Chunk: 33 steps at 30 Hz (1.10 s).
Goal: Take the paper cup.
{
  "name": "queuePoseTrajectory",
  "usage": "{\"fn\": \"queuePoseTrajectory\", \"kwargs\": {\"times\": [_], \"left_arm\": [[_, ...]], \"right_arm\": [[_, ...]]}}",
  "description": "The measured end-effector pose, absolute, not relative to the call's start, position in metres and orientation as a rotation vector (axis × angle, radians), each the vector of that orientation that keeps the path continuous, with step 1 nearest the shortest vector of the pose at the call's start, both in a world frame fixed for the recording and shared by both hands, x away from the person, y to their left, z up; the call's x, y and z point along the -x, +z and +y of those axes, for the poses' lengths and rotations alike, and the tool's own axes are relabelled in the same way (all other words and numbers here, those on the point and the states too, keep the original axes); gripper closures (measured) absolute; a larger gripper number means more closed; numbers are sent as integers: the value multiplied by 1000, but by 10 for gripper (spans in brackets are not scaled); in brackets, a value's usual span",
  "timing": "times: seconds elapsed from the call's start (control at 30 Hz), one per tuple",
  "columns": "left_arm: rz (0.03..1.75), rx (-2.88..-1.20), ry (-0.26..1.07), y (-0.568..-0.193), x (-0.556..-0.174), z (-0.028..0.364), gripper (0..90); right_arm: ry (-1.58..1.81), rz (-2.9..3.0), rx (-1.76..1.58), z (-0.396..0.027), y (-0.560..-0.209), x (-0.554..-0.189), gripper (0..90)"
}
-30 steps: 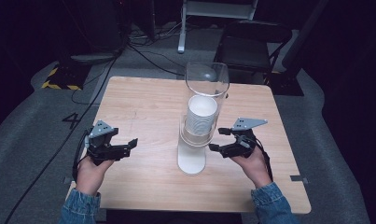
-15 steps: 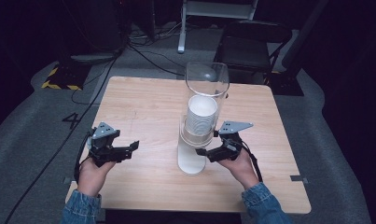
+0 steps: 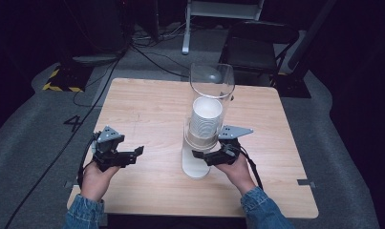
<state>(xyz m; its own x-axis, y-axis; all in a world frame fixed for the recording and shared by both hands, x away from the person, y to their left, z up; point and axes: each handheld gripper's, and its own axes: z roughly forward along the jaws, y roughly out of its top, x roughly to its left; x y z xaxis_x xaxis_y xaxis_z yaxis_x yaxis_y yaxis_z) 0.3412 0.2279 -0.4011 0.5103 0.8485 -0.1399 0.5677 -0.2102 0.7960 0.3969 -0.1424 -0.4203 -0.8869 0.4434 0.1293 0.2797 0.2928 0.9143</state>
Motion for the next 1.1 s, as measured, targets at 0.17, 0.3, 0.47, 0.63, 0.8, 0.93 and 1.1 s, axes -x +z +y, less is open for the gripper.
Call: {"fn": "queuePoseTrajectory", "kwargs": {"times": [0.17,0.3,0.47,0.63,0.8,0.93,1.1], "left_arm": [[1168,-1905,413,-402,-342,228,154],[1167,-1909,412,-402,-342,228,154],[1168,-1911,415,-402,-341,228,154],[1171,-1911,411,-403,-341,227,154],[1170,-1908,410,-403,-341,228,155],[1171,-1910,410,-403,-341,228,154],[1172,-1910,407,-404,-342,228,154]], "right_arm": [[1669,2370,-675,-142,-422,-395,280],[1675,2361,-696,-144,-423,-395,323],[1661,2356,-676,-144,-424,-395,334],[1614,2389,-672,-143,-430,-395,347],[1624,2399,-681,-142,-435,-396,347],[1623,2403,-680,-143,-438,-395,350],[1622,2397,-675,-143,-439,-395,355]]}}
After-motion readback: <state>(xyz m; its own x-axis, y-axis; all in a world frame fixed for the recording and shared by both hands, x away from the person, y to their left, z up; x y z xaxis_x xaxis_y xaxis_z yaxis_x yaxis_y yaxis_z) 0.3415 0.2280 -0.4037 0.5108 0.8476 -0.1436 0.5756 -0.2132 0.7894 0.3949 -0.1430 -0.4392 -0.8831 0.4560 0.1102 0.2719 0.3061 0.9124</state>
